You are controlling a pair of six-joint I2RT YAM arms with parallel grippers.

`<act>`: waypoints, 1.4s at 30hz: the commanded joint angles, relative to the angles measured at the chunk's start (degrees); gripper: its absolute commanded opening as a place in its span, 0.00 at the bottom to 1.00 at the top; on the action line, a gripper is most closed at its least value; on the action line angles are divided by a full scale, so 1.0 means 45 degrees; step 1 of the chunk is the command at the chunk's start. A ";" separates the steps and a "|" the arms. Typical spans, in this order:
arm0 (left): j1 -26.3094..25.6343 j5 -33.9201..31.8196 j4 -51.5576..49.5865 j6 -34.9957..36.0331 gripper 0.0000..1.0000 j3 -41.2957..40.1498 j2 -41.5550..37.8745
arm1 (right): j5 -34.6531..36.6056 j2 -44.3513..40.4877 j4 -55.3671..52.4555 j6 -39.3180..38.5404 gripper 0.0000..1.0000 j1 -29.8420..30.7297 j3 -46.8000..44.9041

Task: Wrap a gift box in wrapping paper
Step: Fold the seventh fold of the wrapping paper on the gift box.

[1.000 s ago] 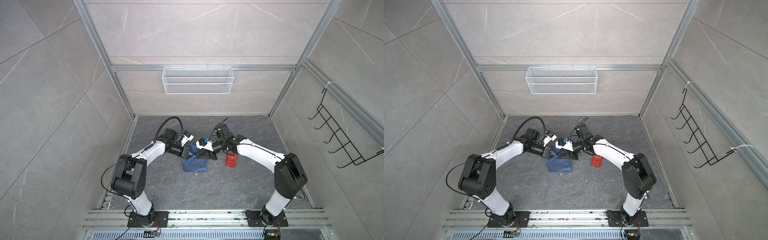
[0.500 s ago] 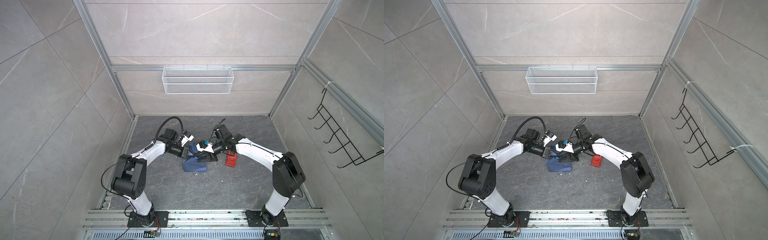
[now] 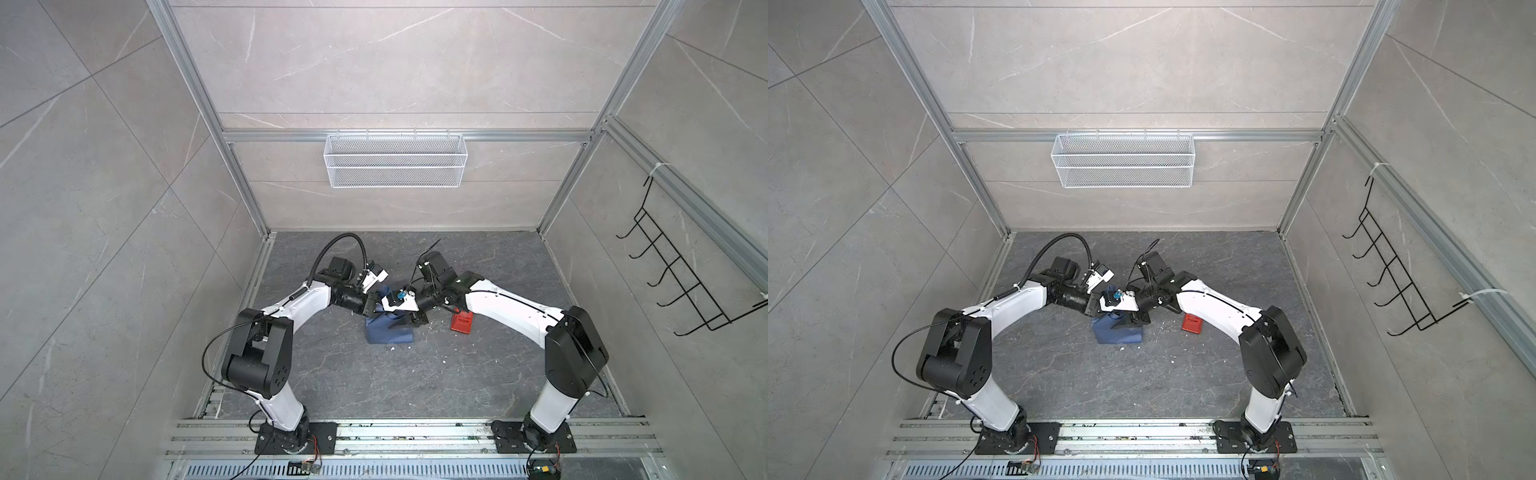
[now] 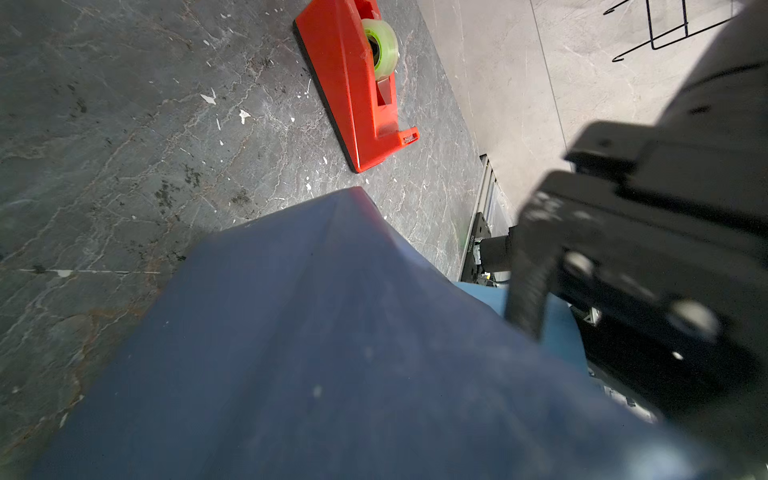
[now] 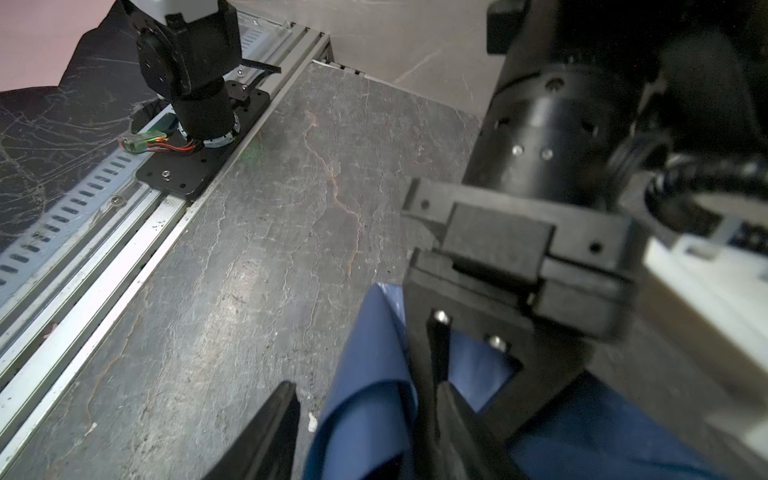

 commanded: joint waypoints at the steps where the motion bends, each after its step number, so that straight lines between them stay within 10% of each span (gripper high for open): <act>1: -0.0065 -0.0833 -0.0534 0.0258 0.00 -0.0270 -0.0122 | 0.0488 0.0064 -0.0600 -0.0470 0.56 0.0349 0.0465; 15: -0.0062 -0.0857 -0.0456 0.0274 0.00 -0.0403 -0.0262 | 0.2281 0.0622 -0.1283 -0.0295 0.46 0.1054 0.0916; 26: -0.0072 -0.0864 -0.0792 0.0313 0.00 -0.0116 -0.0269 | 0.2737 0.0236 -0.1699 -0.0442 0.00 0.1061 0.1206; 33: -0.0056 -0.0894 -0.0698 0.0361 0.00 -0.0239 -0.0329 | 0.2521 0.0125 -0.1963 -0.0344 0.00 0.1062 0.1469; 37: -0.0054 -0.0898 -0.0443 0.0367 0.00 -0.0490 -0.0392 | 0.2617 -0.0209 -0.2273 -0.0425 0.23 0.1041 0.1398; 42: -0.0057 -0.0876 -0.0655 0.0341 0.00 -0.0287 -0.0448 | 0.2818 -0.0460 -0.2220 -0.0356 0.11 0.0880 0.1035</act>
